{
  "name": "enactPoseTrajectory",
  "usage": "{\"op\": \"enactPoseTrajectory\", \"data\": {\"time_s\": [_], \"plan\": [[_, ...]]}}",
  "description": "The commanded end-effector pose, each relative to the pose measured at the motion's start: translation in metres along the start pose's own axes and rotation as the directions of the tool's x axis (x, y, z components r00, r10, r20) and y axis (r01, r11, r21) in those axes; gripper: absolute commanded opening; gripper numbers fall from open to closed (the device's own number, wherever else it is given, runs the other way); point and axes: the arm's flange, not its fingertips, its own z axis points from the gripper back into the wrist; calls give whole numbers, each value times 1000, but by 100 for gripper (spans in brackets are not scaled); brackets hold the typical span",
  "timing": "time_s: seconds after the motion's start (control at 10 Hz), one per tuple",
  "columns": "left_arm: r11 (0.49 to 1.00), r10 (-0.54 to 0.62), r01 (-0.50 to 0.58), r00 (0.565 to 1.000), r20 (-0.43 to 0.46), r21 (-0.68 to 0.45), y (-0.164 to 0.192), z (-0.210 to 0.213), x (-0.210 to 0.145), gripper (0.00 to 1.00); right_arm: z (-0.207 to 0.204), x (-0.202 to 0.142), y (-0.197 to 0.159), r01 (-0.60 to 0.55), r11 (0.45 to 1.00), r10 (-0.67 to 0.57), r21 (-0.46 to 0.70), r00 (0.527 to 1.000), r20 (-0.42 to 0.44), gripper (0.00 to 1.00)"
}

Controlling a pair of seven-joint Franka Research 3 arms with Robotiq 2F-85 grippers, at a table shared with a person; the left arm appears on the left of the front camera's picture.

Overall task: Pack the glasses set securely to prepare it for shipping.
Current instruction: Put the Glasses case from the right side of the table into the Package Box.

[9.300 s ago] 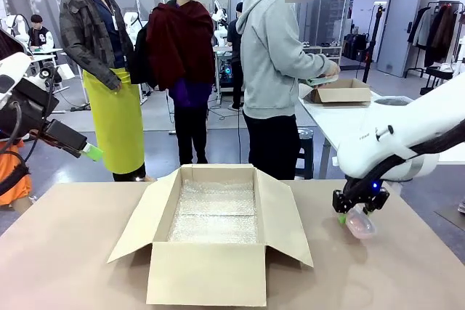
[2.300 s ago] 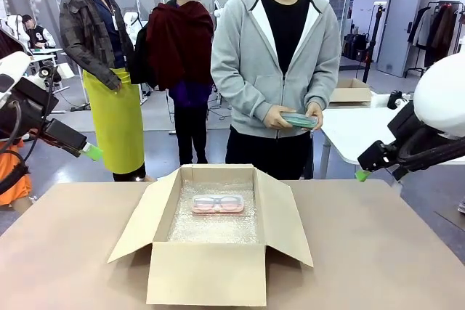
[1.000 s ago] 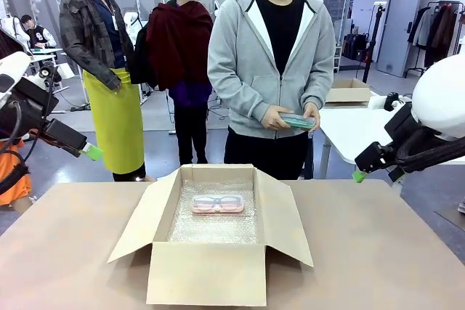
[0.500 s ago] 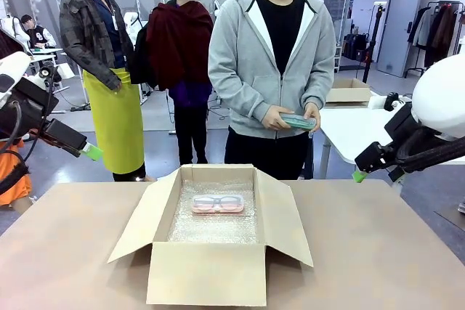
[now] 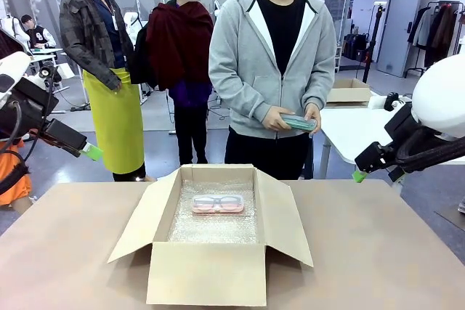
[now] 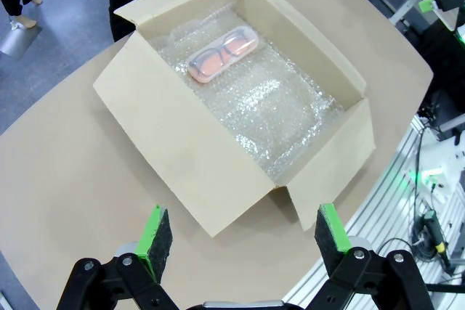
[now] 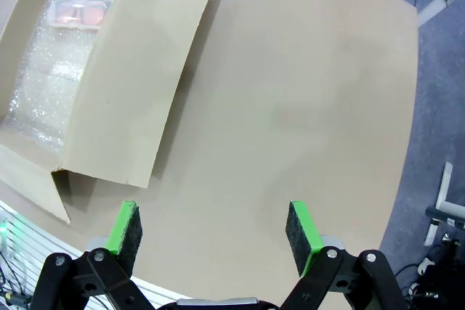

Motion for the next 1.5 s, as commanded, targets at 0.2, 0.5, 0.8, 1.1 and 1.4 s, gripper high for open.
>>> {"op": "enactPoseTrajectory", "data": {"time_s": [0.2, 0.5, 0.8, 1.1, 1.4], "plan": [[1000, -2, 2, 1000, 18, -17, 1, 1, 0, 100, -1, 1, -2, -9, 1000, 9, -2, 1000, 12, 100], [1000, -2, 2, 1000, 18, -17, 1, 1, 0, 100, -1, 1, -2, -9, 1000, 9, -2, 1000, 12, 100], [1000, -2, 2, 1000, 18, -17, 1, 1, 0, 100, -1, 1, -2, -9, 1000, 9, -2, 1000, 12, 100], [1000, -2, 2, 1000, 18, -17, 1, 1, 0, 100, -1, 1, -2, -9, 1000, 9, -2, 1000, 12, 100], [1000, -2, 2, 1000, 18, -17, 1, 1, 0, 100, -1, 1, -2, -9, 1000, 9, -2, 1000, 12, 100]]}}
